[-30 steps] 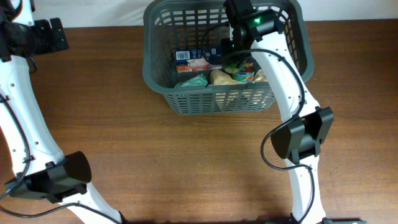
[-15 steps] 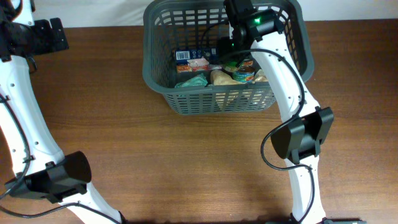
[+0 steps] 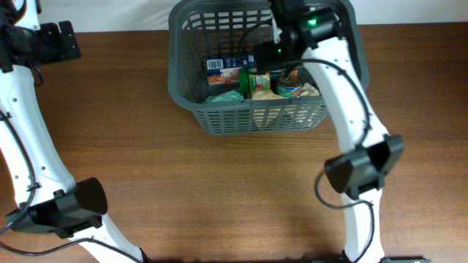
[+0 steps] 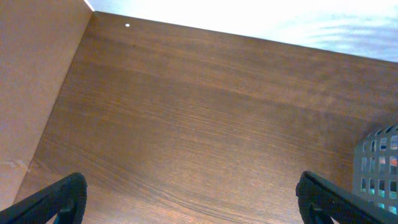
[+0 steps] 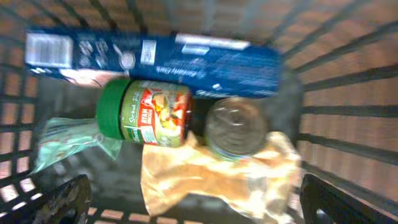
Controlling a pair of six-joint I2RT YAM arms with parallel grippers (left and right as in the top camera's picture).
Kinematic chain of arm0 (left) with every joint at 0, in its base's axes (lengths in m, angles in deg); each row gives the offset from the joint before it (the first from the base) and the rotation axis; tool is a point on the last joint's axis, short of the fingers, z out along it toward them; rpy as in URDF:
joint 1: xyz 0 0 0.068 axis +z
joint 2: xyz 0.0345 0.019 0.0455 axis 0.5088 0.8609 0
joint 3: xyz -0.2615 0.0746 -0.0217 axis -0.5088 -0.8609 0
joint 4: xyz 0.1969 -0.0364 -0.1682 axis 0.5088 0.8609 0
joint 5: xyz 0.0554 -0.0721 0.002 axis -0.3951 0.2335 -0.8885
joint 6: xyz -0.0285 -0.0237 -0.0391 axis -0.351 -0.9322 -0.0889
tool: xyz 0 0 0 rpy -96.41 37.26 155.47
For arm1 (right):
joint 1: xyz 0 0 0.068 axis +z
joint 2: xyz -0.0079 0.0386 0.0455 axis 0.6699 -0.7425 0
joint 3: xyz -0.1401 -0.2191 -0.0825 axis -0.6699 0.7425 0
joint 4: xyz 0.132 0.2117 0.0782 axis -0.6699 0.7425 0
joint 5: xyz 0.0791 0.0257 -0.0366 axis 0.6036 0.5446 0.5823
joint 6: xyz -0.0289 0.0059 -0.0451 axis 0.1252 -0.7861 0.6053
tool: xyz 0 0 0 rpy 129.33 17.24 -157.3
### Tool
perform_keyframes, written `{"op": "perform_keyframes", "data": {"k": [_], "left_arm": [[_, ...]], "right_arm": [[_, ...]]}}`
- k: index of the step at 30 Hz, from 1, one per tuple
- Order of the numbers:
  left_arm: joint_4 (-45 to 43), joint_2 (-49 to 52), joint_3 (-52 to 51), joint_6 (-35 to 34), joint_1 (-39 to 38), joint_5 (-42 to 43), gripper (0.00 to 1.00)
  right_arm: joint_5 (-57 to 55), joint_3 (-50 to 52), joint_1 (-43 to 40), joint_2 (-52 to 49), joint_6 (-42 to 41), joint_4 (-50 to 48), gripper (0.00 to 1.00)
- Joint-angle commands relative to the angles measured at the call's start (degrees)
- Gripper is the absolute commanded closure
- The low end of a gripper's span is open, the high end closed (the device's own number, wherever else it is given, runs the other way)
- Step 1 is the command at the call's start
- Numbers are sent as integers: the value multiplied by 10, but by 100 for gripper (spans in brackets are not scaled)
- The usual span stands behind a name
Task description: Pack container
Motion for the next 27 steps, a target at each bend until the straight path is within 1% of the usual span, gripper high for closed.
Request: {"op": "perform_keyframes", "data": {"k": [1, 2, 9, 17, 20, 24, 27], "left_arm": [[-1, 3, 0, -8, 1, 4, 1], [-1, 3, 0, -8, 1, 4, 1], [-1, 3, 0, -7, 1, 4, 1], [-1, 3, 0, -8, 1, 4, 1], [-1, 3, 0, -8, 1, 4, 1], [-1, 3, 0, -8, 1, 4, 1], [-1, 3, 0, -7, 1, 4, 1]], "right_arm": [[-93, -23, 3, 123, 13, 4, 1], [-132, -23, 3, 162, 13, 6, 1], [-269, -23, 3, 324, 12, 38, 1], [-269, -23, 4, 433, 12, 66, 1], [-228, -23, 4, 452, 12, 69, 1], [-226, -23, 4, 462, 12, 74, 1], [-226, -23, 4, 462, 12, 104, 1]]}}
